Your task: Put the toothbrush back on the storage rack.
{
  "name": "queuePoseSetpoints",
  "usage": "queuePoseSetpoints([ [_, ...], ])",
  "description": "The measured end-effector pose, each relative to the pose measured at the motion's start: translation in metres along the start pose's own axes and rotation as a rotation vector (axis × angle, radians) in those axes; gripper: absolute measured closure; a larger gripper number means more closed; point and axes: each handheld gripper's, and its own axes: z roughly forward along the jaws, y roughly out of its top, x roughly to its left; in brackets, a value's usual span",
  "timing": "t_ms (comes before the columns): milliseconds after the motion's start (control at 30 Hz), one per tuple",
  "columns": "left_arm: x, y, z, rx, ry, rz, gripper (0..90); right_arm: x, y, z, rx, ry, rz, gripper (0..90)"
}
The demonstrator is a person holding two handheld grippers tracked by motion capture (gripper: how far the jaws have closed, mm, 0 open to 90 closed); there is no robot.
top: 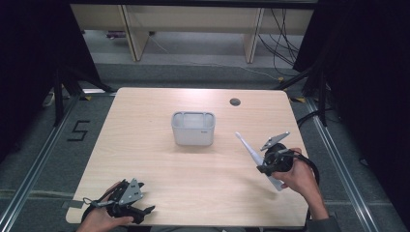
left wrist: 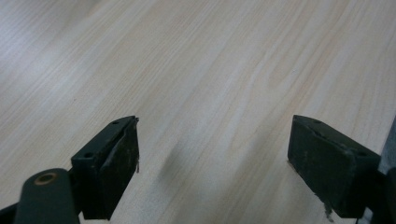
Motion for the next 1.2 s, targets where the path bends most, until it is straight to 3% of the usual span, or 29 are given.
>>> queuePoseSetpoints([
  [33, 0.0, 0.0, 0.0, -0.01, -0.008, -0.003, 16.3, -0.004, 0.001, -0.002, -0.066, -0.01, 0.008, 66.9],
  [167, -0.001, 0.0, 0.0, -0.006, -0.009, -0.016, 16.3, -0.006, 0.002, -0.004, -0.136, 0.003, 0.053, 66.9],
  [200, -0.001, 0.0, 0.0, -0.007, -0.004, -0.013, 16.3, -0.008, 0.002, -0.002, -0.185, -0.02, 0.046, 66.9],
  [267, 0.0, 0.0, 0.0, -0.008, -0.009, -0.002, 16.3, -0.009, 0.004, -0.003, -0.192, -0.007, 0.064, 66.9],
  [300, 0.0, 0.0, 0.0, -0.002, -0.006, 0.004, 16.3, -0.008, 0.005, -0.001, -0.236, -0.01, 0.081, 66.8],
  [400, 0.0, 0.0, 0.0, -0.006, -0.01, -0.001, 16.3, -0.014, 0.007, -0.002, -0.283, 0.003, 0.051, 66.9],
  [467, -0.001, 0.0, 0.0, -0.009, -0.011, -0.002, 16.3, -0.014, 0.012, 0.0, -0.372, -0.004, 0.071, 66.9],
  [533, 0.0, 0.0, 0.0, -0.007, -0.009, -0.004, 16.3, -0.016, 0.013, -0.001, -0.373, -0.001, 0.054, 66.9],
  [567, -0.001, 0.0, 0.0, -0.009, -0.005, -0.015, 16.3, -0.017, 0.017, 0.001, -0.421, 0.0, 0.062, 66.8],
  [633, 0.0, 0.0, 0.0, -0.011, -0.009, -0.002, 16.3, -0.02, 0.021, 0.003, -0.452, 0.0, 0.039, 66.8],
  [700, 0.0, 0.0, 0.0, -0.007, -0.007, -0.005, 16.3, -0.018, 0.023, 0.004, -0.454, 0.004, 0.068, 66.9],
  [733, 0.0, 0.0, 0.0, -0.007, -0.007, -0.005, 16.3, -0.019, 0.024, 0.004, -0.468, -0.007, 0.058, 66.8],
  [767, -0.001, 0.0, 0.0, -0.012, -0.009, -0.01, 16.3, -0.017, 0.025, 0.005, -0.467, 0.01, 0.087, 66.9],
  [833, 0.001, 0.0, 0.0, -0.002, -0.005, 0.008, 16.3, -0.019, 0.027, 0.007, -0.491, 0.011, 0.072, 66.9],
  [867, 0.001, 0.0, 0.0, -0.002, -0.005, 0.008, 16.3, -0.018, 0.028, 0.007, -0.486, 0.02, 0.103, 66.9],
  [933, 0.0, 0.0, 0.0, -0.002, -0.004, -0.002, 16.3, -0.021, 0.03, 0.009, -0.508, 0.01, 0.084, 66.8],
  [1200, 0.0, 0.0, 0.0, -0.013, -0.008, -0.004, 16.3, -0.022, 0.043, 0.009, -0.542, -0.001, 0.122, 66.8],
])
